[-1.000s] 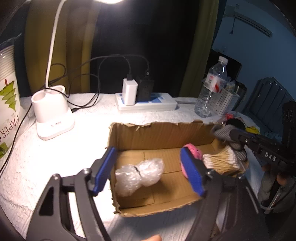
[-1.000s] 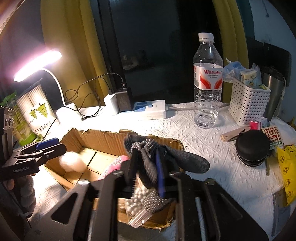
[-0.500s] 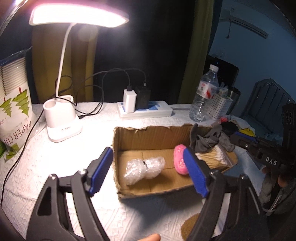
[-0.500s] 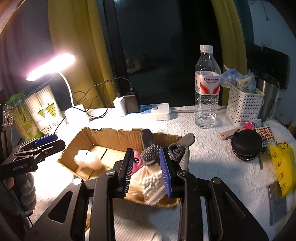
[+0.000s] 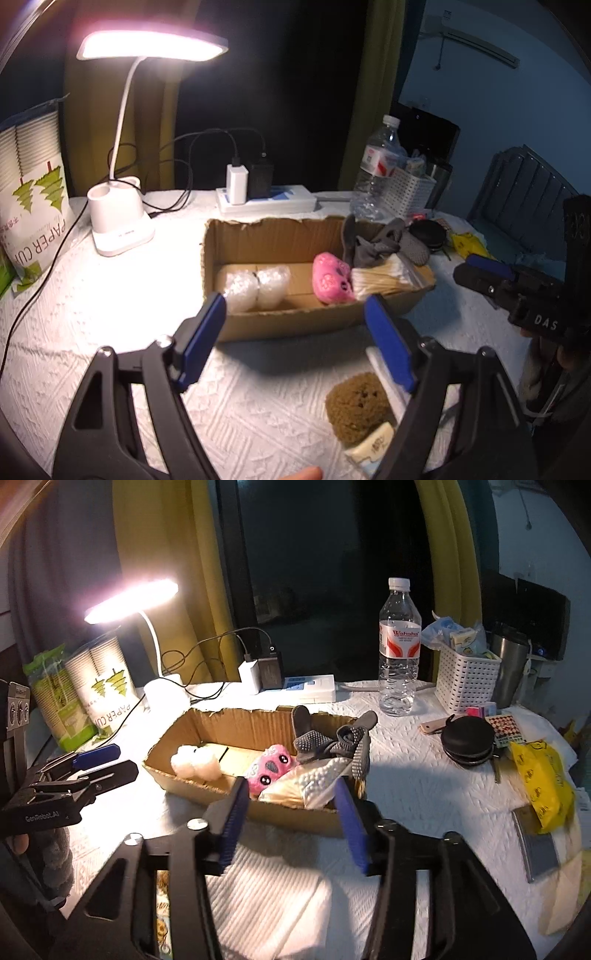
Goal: Organize soft objects
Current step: 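Grasp the white paper towel with the right tool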
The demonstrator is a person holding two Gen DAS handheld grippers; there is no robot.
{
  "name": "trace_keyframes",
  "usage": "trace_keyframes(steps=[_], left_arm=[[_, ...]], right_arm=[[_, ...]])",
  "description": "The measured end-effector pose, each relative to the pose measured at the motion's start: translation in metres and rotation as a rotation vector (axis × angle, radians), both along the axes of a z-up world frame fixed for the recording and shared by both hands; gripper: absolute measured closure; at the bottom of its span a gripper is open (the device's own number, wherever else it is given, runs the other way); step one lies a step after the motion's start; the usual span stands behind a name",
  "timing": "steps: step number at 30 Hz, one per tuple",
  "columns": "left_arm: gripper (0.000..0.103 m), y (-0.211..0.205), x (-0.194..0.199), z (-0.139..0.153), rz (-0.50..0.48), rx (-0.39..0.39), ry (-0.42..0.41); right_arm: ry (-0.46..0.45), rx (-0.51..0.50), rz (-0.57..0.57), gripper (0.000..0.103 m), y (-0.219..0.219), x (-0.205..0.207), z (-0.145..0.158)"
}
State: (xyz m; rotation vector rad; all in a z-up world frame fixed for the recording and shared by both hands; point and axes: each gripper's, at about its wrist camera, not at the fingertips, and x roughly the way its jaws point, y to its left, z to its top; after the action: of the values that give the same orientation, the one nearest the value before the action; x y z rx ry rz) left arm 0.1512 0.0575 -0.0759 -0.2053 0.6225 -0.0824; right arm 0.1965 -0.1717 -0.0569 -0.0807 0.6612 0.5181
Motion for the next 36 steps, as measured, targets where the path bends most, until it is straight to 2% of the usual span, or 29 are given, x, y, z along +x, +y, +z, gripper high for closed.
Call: trace_keyframes(steps=[9, 19, 26, 28, 29, 30, 32, 36], left_arm=[[0.024, -0.008, -0.027, -0.009, -0.014, -0.022, 0.009], [0.024, -0.003, -0.053, -0.034, 0.009, -0.037, 0.056], [0.024, 0.005, -0.067, -0.046, 0.033, -0.044, 0.076], [0.024, 0.007, -0.069, -0.049, 0.039, -0.045, 0.083], [0.024, 0.007, -0.07, -0.05, 0.041, -0.045, 0.086], [0.024, 0.008, -0.071, -0.051, 0.043, -0.045, 0.09], [0.024, 0.006, -0.071, -0.052, 0.042, -0.042, 0.095], [0.024, 0.0, -0.069, -0.049, 0.03, -0.033, 0.094]], right_arm=[[0.036, -0.004, 0.03, 0.045, 0.007, -0.036, -0.01], [0.139, -0.02, 0.143, 0.045, 0.035, -0.069, -0.044], [0.188, -0.065, 0.174, 0.046, 0.058, -0.074, -0.069], [0.199, -0.066, 0.178, 0.061, 0.06, -0.074, -0.074], [0.204, -0.07, 0.179, 0.077, 0.06, -0.073, -0.076], [0.205, -0.075, 0.18, 0.088, 0.06, -0.073, -0.077], [0.192, -0.072, 0.184, 0.093, 0.058, -0.074, -0.076], [0.162, -0.051, 0.161, 0.093, 0.043, -0.071, -0.064]])
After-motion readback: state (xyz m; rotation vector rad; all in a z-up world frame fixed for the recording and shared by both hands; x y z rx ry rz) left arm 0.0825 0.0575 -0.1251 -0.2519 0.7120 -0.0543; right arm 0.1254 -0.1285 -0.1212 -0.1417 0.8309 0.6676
